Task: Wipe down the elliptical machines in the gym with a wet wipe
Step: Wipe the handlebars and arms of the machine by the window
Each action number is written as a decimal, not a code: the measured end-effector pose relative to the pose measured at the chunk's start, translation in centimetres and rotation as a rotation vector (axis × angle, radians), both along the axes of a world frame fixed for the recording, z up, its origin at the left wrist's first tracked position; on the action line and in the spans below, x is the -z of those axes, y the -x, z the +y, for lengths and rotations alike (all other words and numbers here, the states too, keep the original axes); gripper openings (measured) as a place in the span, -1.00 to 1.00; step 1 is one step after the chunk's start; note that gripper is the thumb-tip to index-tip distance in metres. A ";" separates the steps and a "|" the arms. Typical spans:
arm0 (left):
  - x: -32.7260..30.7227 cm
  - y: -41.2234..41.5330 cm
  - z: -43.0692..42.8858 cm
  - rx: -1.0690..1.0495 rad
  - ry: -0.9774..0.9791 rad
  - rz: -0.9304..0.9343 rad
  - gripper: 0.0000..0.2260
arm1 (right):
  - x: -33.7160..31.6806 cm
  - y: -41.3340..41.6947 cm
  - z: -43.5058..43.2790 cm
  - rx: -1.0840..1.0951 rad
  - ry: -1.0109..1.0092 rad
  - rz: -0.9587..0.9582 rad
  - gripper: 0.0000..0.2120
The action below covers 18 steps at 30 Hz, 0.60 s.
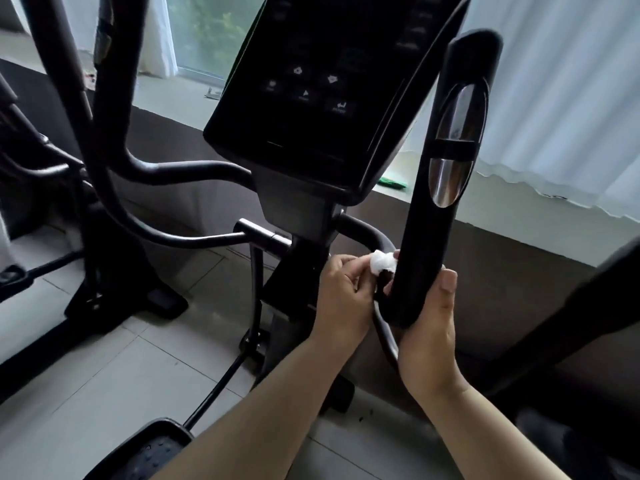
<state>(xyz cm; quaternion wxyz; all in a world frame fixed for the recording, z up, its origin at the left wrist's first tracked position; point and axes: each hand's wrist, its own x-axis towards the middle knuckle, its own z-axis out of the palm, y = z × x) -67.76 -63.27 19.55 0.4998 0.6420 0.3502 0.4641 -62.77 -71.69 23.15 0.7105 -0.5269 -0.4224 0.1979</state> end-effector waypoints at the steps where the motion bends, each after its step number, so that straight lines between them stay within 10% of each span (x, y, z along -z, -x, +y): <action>1: 0.1 0.2 -0.4 -0.012 0.001 -0.013 -0.83 | 0.2 -0.2 0.1 0.002 0.014 -0.012 -0.18; 5: 1.1 1.4 -1.7 -0.014 0.064 -0.088 -0.86 | 0.9 -0.8 0.2 0.036 0.082 -0.081 -0.27; 9: 0.7 1.5 -2.4 -0.031 0.104 -0.088 -0.88 | 1.0 -1.5 -0.4 -0.006 0.236 -0.138 -0.79; 13: 0.0 1.1 -2.8 -0.060 0.143 -0.059 -0.87 | 0.6 -1.4 0.6 0.031 0.136 -0.184 -0.19; 18: 0.0 2.5 -5.1 -0.093 0.101 -0.083 -0.88 | 1.2 -1.6 1.0 -0.010 0.110 -0.191 -0.31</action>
